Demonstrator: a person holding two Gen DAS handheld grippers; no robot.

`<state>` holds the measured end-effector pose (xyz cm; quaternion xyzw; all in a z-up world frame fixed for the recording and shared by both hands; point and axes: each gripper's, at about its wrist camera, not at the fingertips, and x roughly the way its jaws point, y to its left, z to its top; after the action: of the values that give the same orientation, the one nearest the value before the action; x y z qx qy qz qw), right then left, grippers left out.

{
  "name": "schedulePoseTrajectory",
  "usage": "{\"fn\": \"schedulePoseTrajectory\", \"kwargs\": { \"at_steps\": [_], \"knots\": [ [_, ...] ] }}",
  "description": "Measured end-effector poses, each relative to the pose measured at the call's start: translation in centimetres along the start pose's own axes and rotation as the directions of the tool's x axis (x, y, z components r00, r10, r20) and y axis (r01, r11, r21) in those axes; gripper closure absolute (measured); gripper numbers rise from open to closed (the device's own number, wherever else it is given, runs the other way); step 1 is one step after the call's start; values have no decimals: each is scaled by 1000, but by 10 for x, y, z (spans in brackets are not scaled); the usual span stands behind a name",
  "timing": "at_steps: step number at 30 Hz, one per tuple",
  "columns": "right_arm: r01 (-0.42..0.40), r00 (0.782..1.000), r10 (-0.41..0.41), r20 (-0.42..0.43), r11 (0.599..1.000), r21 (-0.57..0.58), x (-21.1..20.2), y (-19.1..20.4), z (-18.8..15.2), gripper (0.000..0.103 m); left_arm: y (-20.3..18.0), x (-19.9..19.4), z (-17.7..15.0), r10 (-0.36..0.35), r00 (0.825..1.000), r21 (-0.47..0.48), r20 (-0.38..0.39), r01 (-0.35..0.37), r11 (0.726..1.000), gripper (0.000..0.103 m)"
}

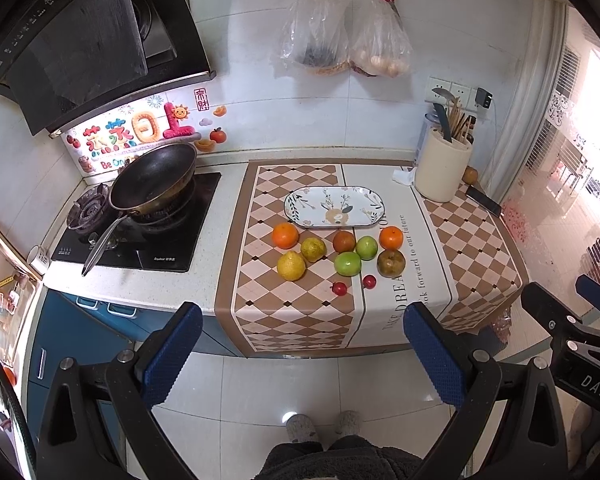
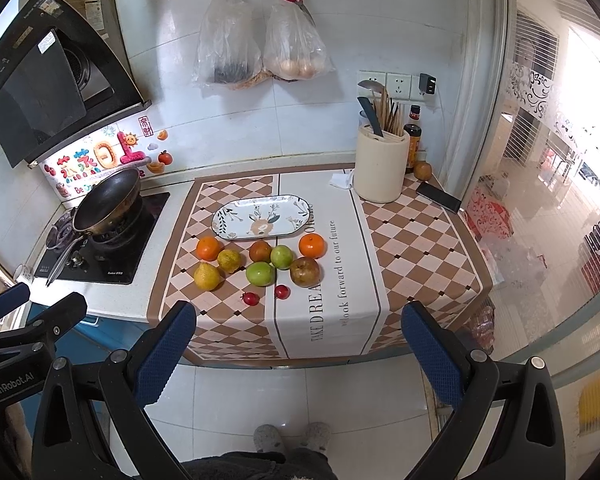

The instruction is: Organize fruits

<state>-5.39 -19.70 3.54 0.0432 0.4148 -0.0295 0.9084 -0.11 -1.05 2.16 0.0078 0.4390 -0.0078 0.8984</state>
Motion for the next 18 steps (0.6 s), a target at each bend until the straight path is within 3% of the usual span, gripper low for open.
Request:
{"fn": "schedulePoseTrajectory", "kwargs": {
  "at_steps": [18],
  "knots": [
    [-8,1000,8,4,1000,-2,-1,2,5,0,0,0,-2,1,1000,2,4,-1,1000,0]
  ]
}}
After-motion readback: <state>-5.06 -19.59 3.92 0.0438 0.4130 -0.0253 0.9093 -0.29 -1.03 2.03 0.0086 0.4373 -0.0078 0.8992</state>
